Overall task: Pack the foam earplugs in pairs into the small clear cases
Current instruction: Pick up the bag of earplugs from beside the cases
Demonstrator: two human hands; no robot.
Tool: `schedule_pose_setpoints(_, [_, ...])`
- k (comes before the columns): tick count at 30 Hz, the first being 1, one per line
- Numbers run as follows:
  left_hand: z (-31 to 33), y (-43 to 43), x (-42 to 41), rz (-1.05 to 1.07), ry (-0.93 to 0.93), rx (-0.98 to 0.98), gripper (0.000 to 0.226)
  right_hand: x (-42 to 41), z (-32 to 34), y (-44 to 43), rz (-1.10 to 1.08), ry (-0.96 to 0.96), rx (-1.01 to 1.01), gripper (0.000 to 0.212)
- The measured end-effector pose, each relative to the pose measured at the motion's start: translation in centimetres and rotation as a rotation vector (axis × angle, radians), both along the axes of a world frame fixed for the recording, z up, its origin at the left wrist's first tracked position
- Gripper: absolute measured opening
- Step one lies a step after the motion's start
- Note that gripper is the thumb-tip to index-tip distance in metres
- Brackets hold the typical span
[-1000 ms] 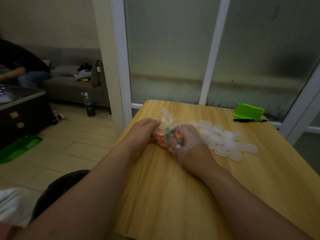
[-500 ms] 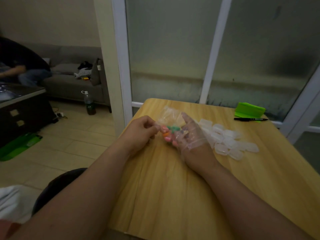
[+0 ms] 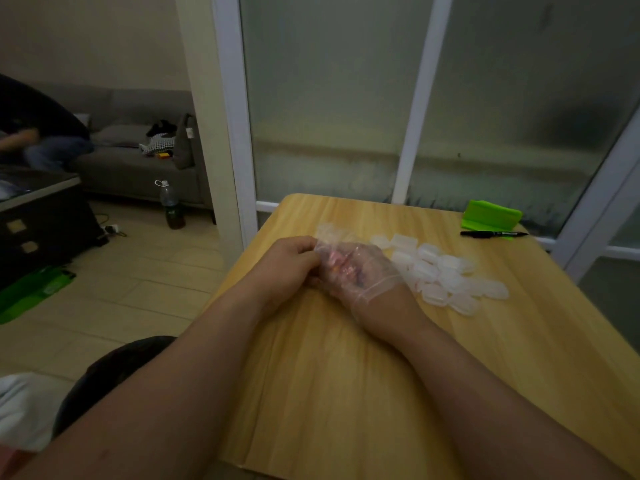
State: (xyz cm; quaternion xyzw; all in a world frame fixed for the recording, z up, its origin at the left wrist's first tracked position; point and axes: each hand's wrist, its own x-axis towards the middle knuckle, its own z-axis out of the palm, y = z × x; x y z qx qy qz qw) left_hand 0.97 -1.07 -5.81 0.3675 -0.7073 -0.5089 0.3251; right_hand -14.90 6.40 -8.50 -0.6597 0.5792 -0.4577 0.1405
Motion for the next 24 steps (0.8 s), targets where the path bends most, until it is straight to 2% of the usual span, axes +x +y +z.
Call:
schedule_pose_setpoints(2, [-0.1,-0.1,0.0,0.022,0.027,0.005,0.016,0.0,-0.6,0.2,-0.079,-0.041,0.02,0.036])
schedule_pose_setpoints(5, [-0.1,-0.1,-0.2,0.026,0.068,0.029,0.018,-0.2,-0.7,0.5,-0.058,-0.145,0.015,0.058])
schedule_pose_setpoints(6, [-0.1,-0.1,-0.3,0.022,0.073,0.038,0.021,-0.2,-0.7,0.5,-0.045,-0.15,0.022,0.054])
schedule_pose_setpoints(8, [-0.1,-0.1,-0.4,0.005,0.085,0.054,0.026,-0.3,-0.9,0.3,-0.061,-0.087,0.026,0.034])
schedule_pose_setpoints(10, [0.0,0.0,-0.3,-0.015,0.074,0.039,0.025,-0.3,-0.9,0.0,-0.043,-0.074,0.024,0.025])
schedule_pose_setpoints(12, [0.1,0.1,-0.1,-0.011,0.06,0.011,0.022,-0.4,-0.9,-0.4,-0.012,-0.116,0.023,0.025])
schedule_pose_setpoints(15, [0.0,-0.4,0.3,0.105,0.086,0.027,0.011,-0.9,-1.2,-1.2,-0.126,-0.055,0.03,0.036])
schedule_pose_setpoints(19, [-0.1,-0.9,0.5,0.174,0.182,0.167,0.005,-1.3,-1.9,-1.8,-0.124,-0.044,-0.027,0.018])
schedule_pose_setpoints(21, [-0.1,-0.8,0.4,0.143,0.192,0.168,0.006,-0.8,-1.3,-1.6,-0.043,0.056,-0.067,0.02])
schedule_pose_setpoints(24, [0.0,-0.6,0.1,0.114,0.177,0.111,0.011,-0.4,-1.4,-2.6,-0.031,0.196,-0.035,0.021])
